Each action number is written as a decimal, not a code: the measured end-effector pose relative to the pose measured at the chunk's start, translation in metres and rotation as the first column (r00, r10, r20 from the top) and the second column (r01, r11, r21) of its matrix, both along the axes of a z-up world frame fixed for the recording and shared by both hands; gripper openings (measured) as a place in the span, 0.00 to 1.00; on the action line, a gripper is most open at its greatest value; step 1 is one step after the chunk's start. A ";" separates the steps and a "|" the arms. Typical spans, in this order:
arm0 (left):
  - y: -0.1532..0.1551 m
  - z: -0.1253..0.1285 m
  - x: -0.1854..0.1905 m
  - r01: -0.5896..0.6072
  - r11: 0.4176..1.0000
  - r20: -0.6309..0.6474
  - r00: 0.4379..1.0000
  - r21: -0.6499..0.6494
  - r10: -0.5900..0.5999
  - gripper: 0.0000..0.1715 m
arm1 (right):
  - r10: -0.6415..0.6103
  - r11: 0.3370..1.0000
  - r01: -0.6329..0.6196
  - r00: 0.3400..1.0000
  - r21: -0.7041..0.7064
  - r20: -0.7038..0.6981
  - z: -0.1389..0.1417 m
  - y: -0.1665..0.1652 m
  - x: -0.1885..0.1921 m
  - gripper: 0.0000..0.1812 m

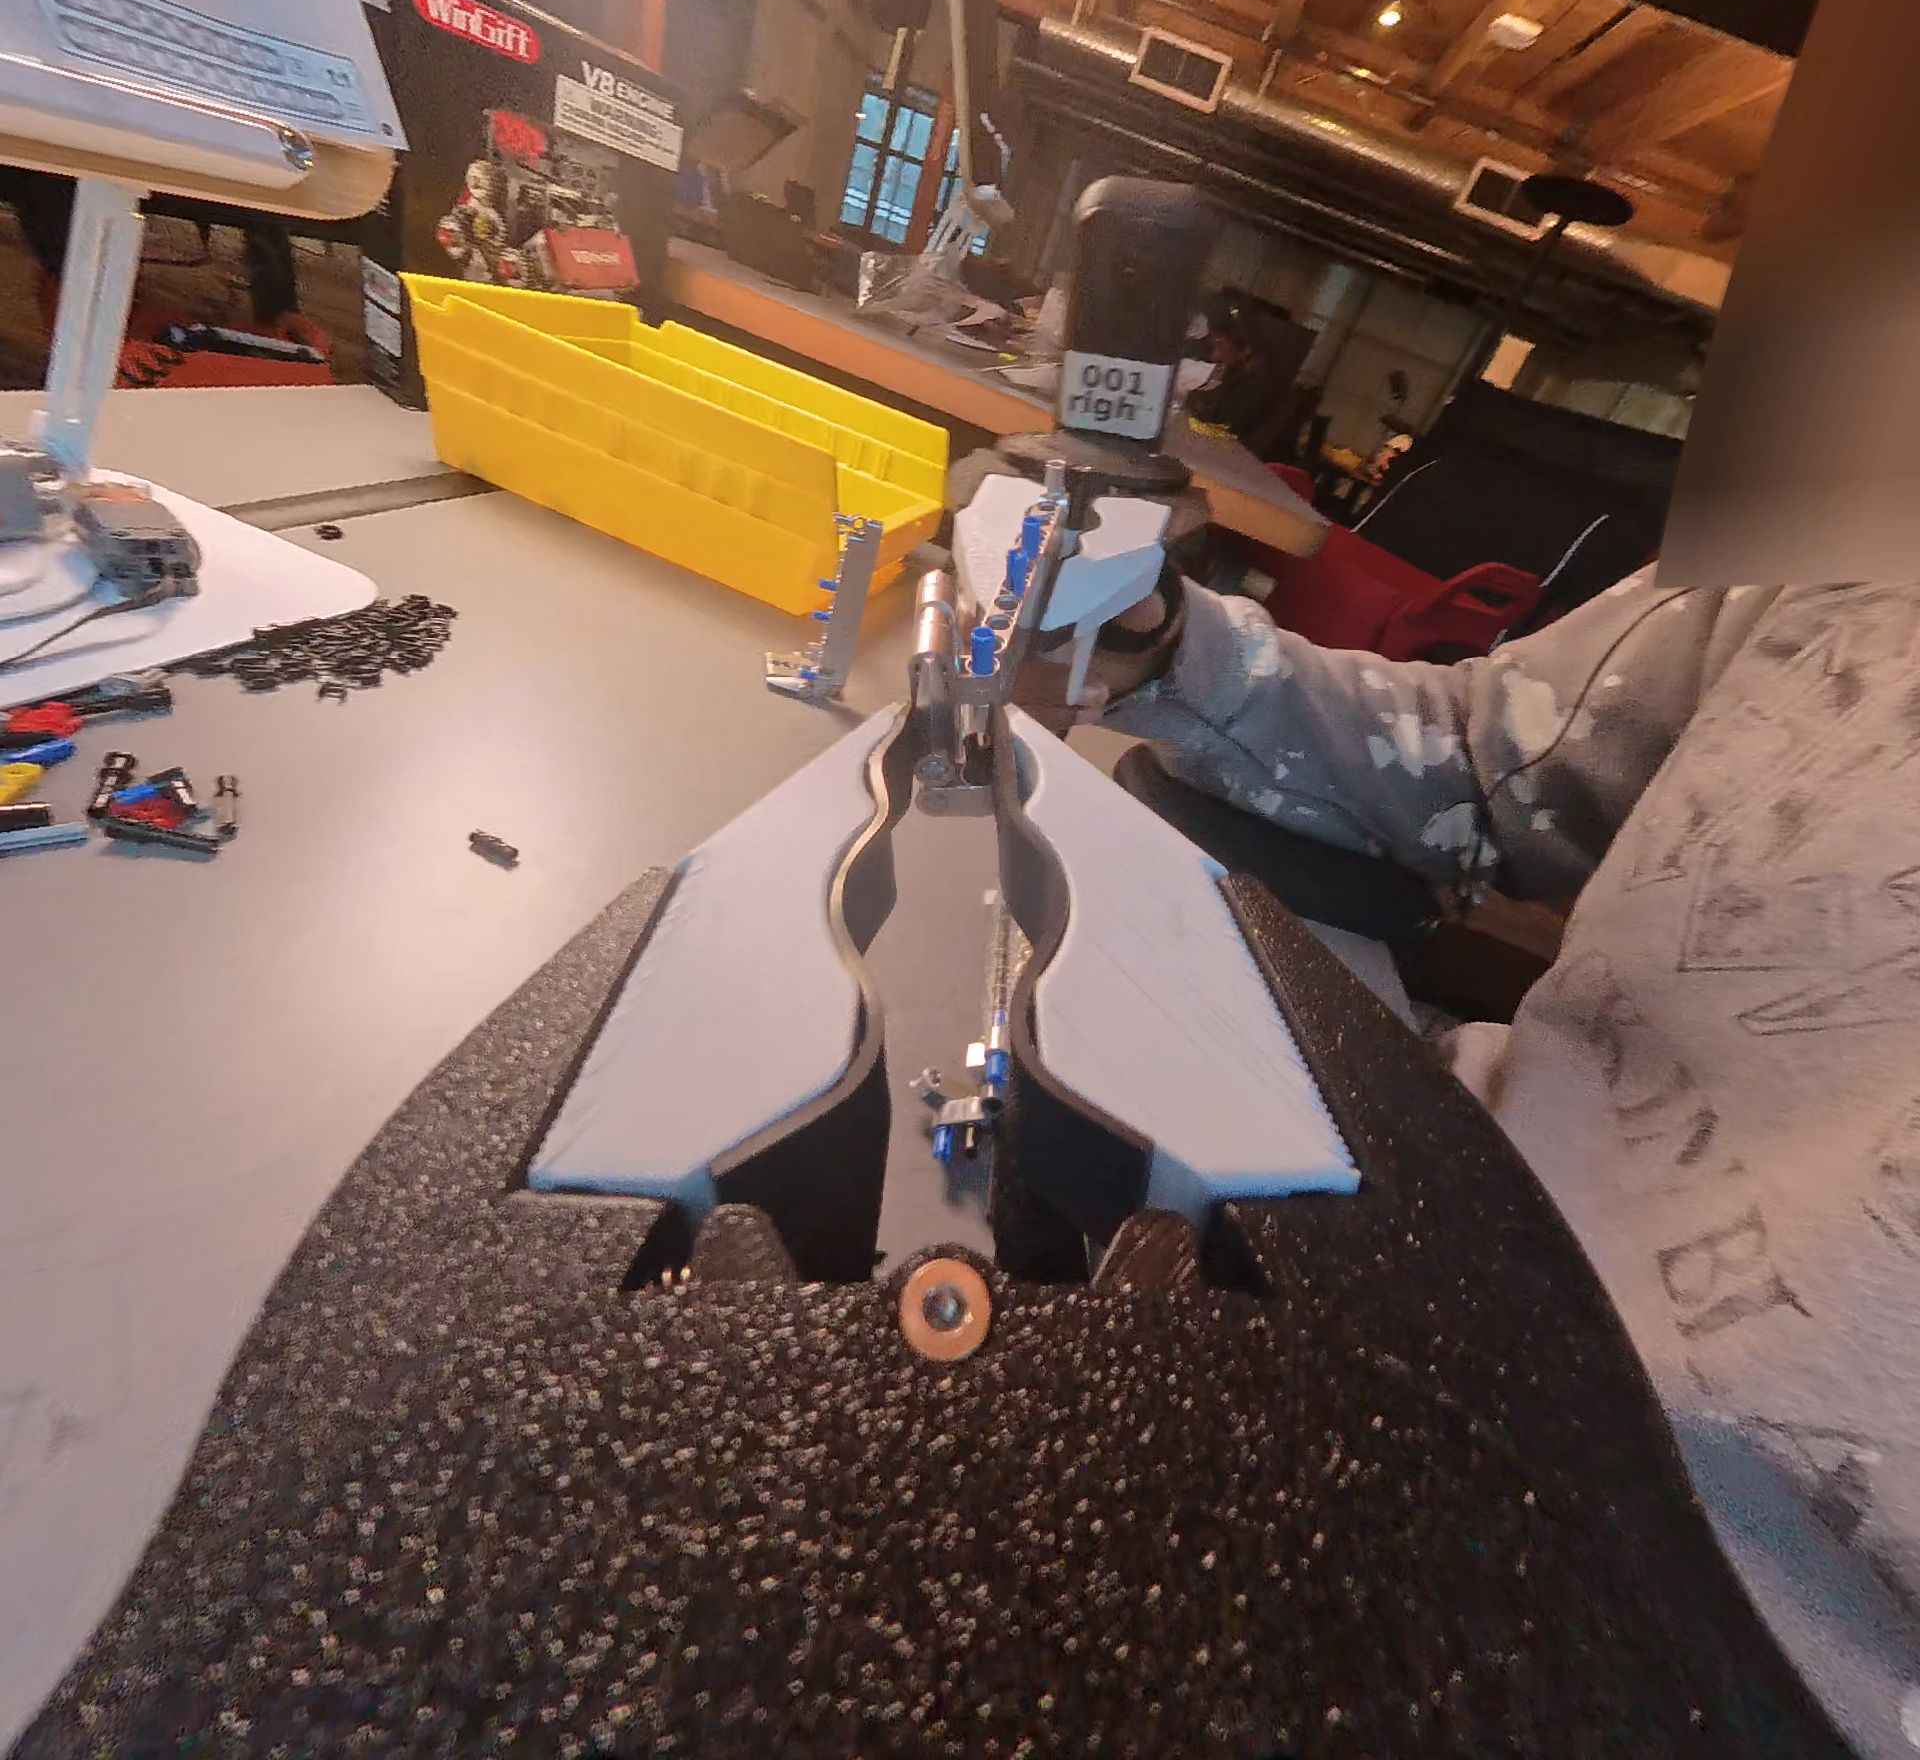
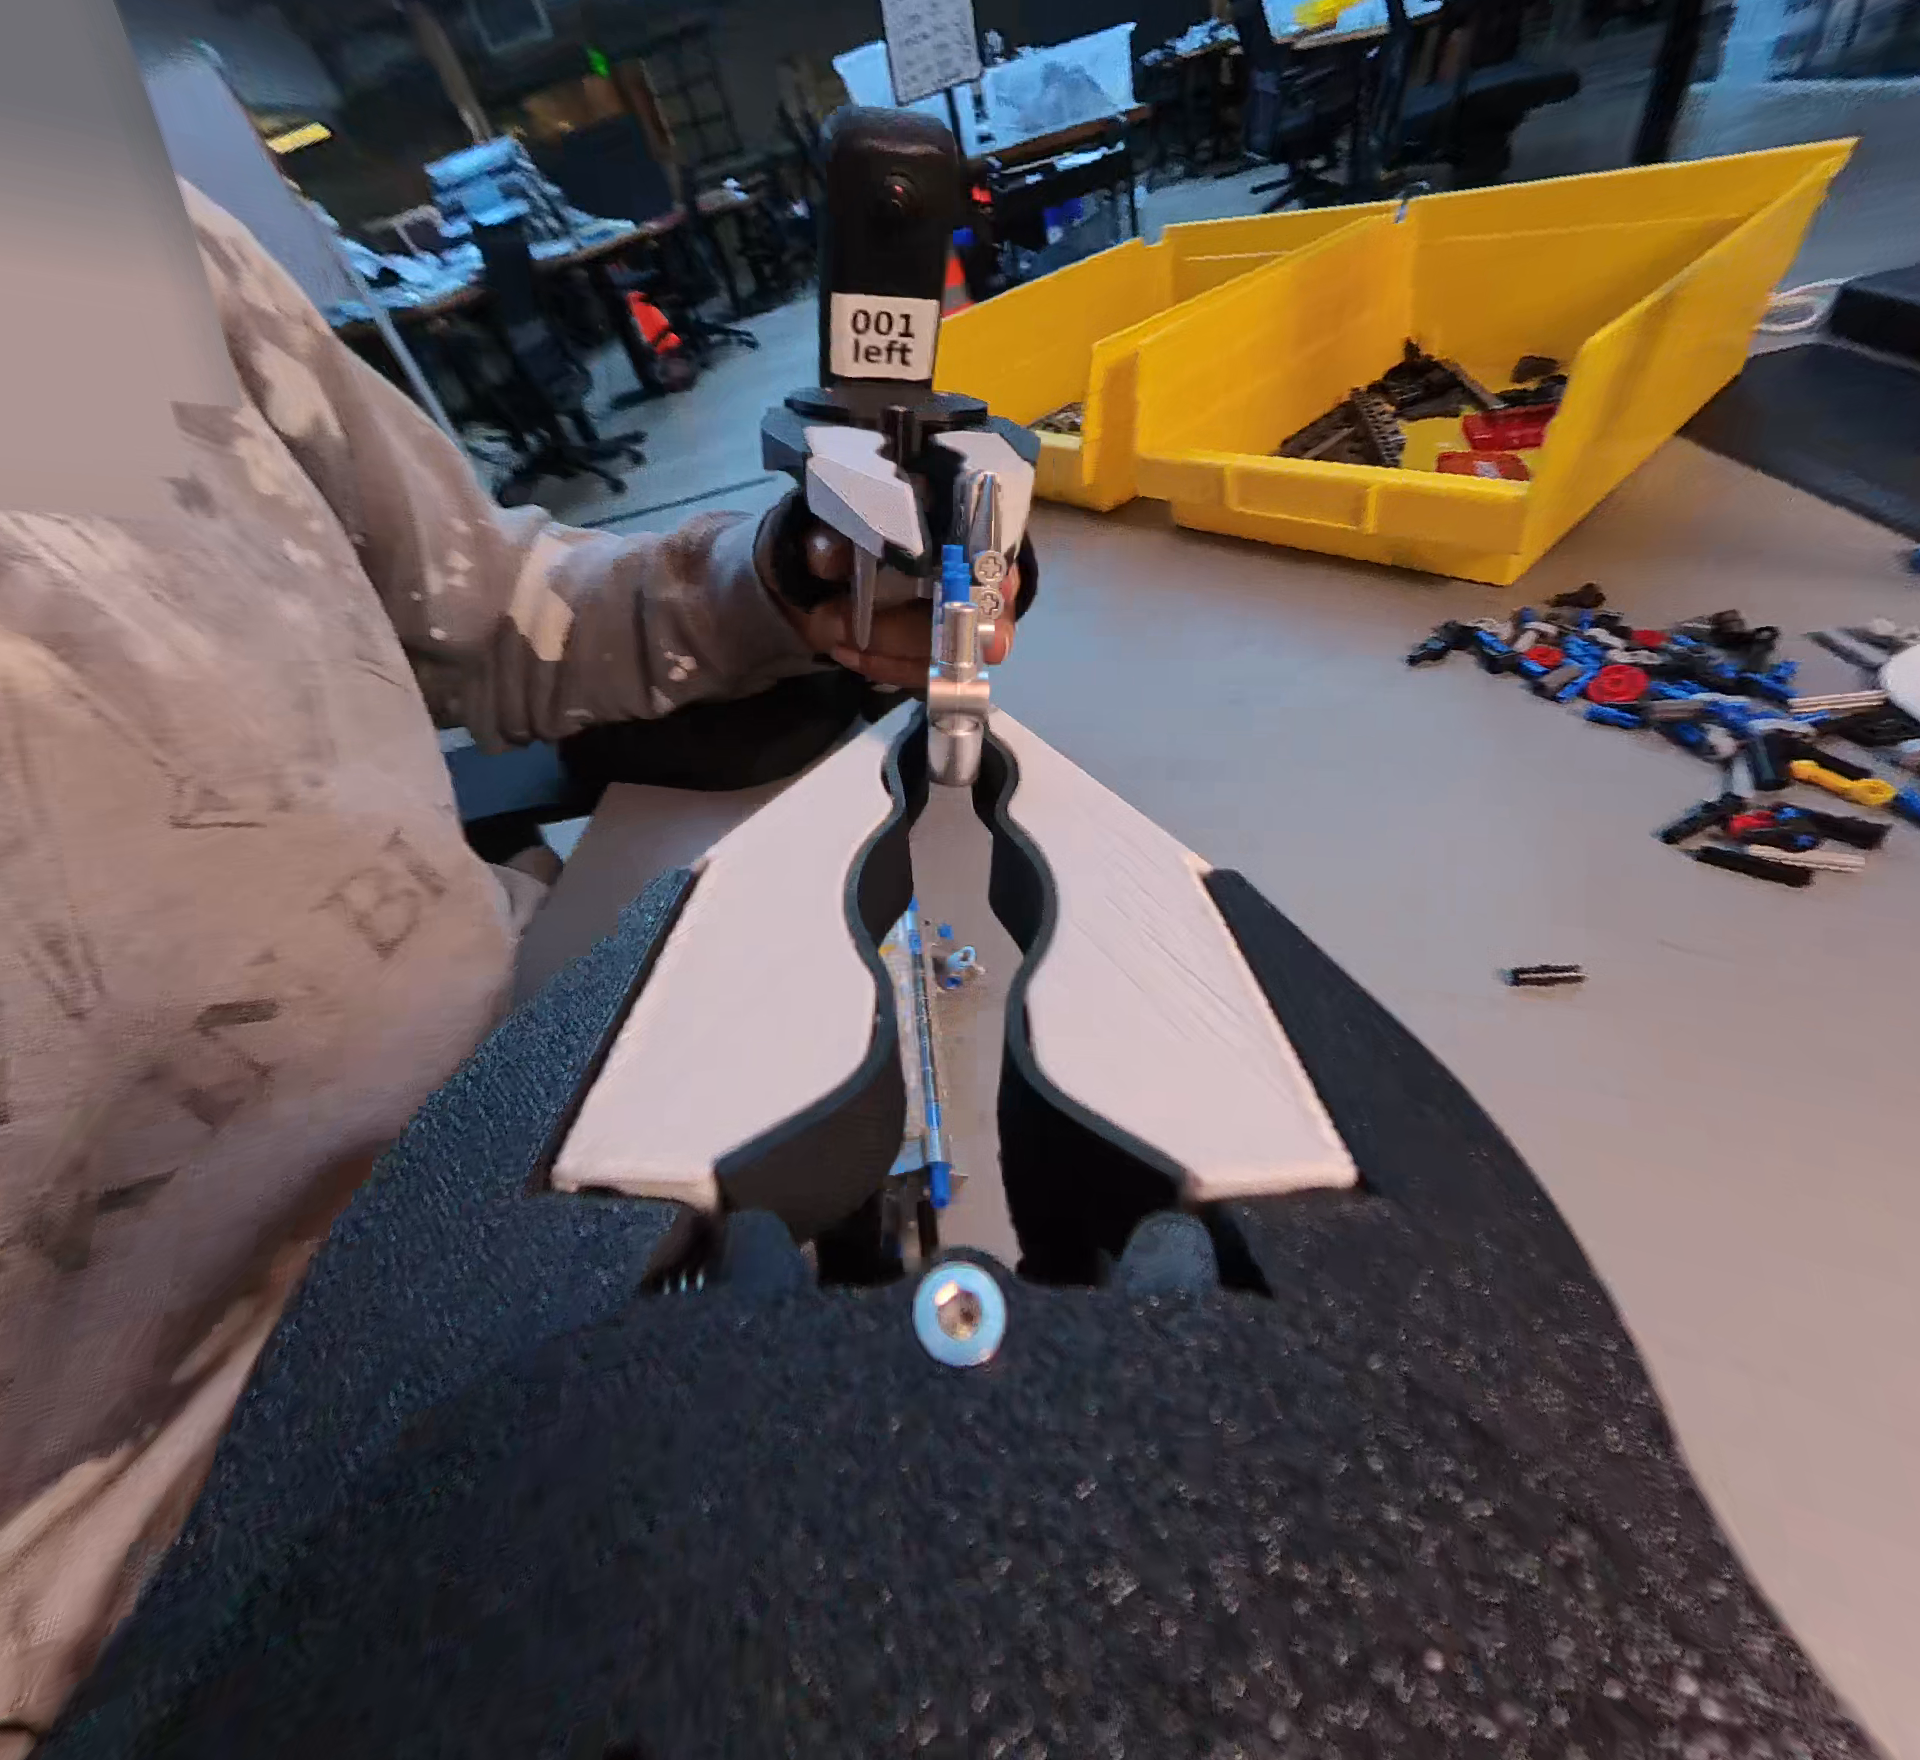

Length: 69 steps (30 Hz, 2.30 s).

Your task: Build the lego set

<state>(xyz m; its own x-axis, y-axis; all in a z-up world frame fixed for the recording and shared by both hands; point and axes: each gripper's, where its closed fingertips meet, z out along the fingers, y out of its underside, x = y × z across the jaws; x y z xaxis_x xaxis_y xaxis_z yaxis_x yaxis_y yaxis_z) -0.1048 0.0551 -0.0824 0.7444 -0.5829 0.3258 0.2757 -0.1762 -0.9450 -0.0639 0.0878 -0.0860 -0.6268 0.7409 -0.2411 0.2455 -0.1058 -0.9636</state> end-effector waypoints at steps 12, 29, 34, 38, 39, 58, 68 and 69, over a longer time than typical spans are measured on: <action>0.011 -0.005 -0.017 -0.100 0.994 0.134 0.985 -0.049 0.105 0.07 | -0.172 0.980 0.183 0.977 -0.079 0.129 -0.024 0.038 -0.027 0.19; 0.018 0.002 -0.017 -0.145 0.989 0.261 0.955 -0.017 0.144 0.07 | -0.276 0.949 0.279 0.960 -0.149 0.036 0.014 -0.006 -0.056 0.07; 0.016 -0.014 -0.001 -0.056 0.995 0.148 0.987 -0.078 0.067 0.07 | -0.100 0.991 0.109 0.990 -0.078 0.103 0.005 -0.015 -0.042 0.04; 0.006 -0.018 0.004 0.032 0.993 0.106 0.994 -0.112 -0.020 0.08 | 0.039 0.991 -0.011 0.978 -0.136 0.207 -0.007 -0.022 -0.031 0.04; 0.004 -0.020 0.005 0.041 0.992 0.088 0.996 -0.122 -0.031 0.08 | 0.059 0.988 -0.024 0.971 -0.150 0.233 -0.011 -0.024 -0.029 0.04; -0.011 -0.077 -0.022 -0.060 0.848 0.090 0.988 -0.526 0.126 0.03 | 0.049 0.826 -0.237 0.934 0.511 0.355 -0.112 -0.027 0.032 0.34; -0.035 -0.117 -0.020 -0.041 0.632 0.130 0.966 -0.774 0.223 0.03 | -0.127 0.778 -0.061 0.959 0.625 0.252 -0.106 -0.028 0.025 0.14; -0.034 -0.117 -0.019 -0.041 0.627 0.133 0.964 -0.778 0.229 0.03 | -0.148 0.768 -0.051 0.956 0.638 0.255 -0.106 -0.027 0.026 0.14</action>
